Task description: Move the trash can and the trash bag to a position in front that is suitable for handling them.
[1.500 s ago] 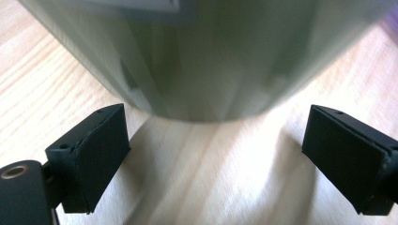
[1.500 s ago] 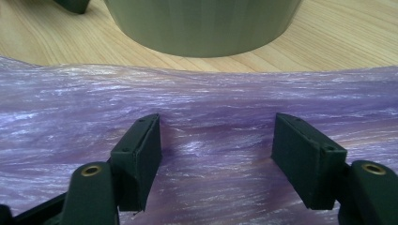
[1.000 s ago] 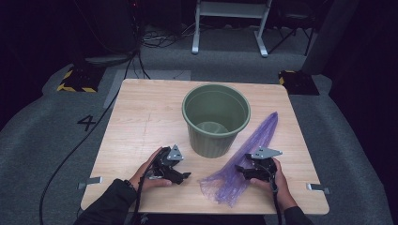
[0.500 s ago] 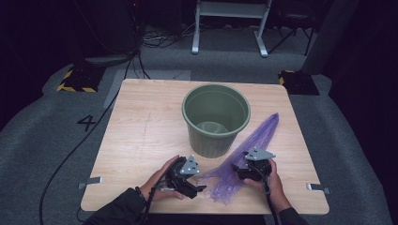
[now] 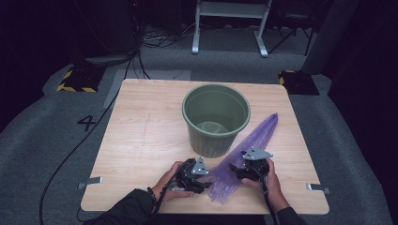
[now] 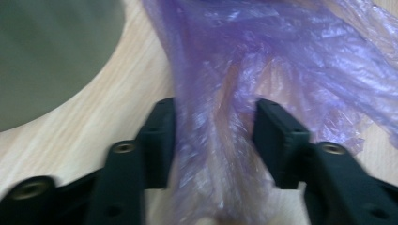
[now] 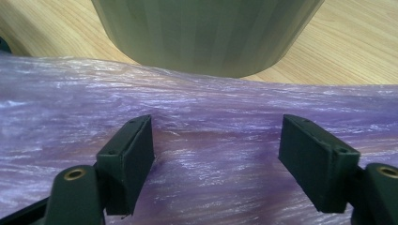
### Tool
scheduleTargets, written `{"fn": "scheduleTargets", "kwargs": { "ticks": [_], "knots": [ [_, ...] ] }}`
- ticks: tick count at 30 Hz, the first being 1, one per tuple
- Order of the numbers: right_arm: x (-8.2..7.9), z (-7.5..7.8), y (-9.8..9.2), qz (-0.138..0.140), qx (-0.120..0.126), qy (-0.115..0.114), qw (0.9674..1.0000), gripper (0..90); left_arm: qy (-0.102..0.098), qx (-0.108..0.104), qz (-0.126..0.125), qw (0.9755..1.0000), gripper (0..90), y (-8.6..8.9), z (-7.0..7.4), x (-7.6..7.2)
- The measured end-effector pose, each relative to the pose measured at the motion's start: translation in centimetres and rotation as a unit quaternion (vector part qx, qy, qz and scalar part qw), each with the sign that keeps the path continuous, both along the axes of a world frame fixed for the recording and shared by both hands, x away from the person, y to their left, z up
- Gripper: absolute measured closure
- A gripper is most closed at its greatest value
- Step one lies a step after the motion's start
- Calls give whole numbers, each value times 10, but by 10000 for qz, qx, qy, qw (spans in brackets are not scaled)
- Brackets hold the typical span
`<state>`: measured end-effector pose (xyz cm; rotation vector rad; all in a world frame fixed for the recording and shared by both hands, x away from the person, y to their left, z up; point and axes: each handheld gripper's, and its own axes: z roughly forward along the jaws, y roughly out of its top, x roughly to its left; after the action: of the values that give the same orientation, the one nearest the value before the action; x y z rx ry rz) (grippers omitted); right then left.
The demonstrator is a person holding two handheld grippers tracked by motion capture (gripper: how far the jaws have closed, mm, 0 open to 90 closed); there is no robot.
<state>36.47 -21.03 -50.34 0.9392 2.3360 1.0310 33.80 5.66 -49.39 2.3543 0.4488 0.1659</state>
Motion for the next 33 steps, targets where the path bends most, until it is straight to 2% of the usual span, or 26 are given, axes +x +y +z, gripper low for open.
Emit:
{"fn": "scheduleTargets", "kwargs": {
  "ticks": [4,6,9,13,16,17,19,22,25,27,30,33],
  "knots": [
    [0,0,-1,-7,-18,-6,10000,237,-25,-2,-66,10000,671,8,0,4],
    [0,1,-2,46,28,3,10000,222,-72,17,-132,9999,706,11,1,5],
    [-1,4,-6,94,172,2,9998,220,-59,59,-151,9999,737,17,1,7],
    [-2,8,-15,91,184,-83,9998,219,-59,68,-103,9999,745,29,1,8],
    [-1,11,-29,-116,248,-129,9995,233,-26,78,-106,9999,732,39,2,10],
    [-1,12,-33,-193,273,-134,9994,236,-15,-3,-115,9999,721,44,1,11],
    [1,15,-45,-447,326,-195,9983,249,5,-35,-150,9999,716,52,0,13],
    [3,19,-61,-874,282,-308,9953,254,-13,39,-163,9999,711,60,1,14],
    [9,24,-76,-1191,414,-355,9914,258,-3,57,-149,9999,705,67,1,15],
    [13,26,-82,-1324,446,-374,9895,260,-6,53,-142,9999,705,73,1,16],
    [20,27,-85,-1406,370,-371,9887,259,19,15,-105,9999,705,81,1,17],
    [29,28,-87,-1433,400,-321,9883,263,16,41,-97,9999,704,89,1,17]
  ]
}}
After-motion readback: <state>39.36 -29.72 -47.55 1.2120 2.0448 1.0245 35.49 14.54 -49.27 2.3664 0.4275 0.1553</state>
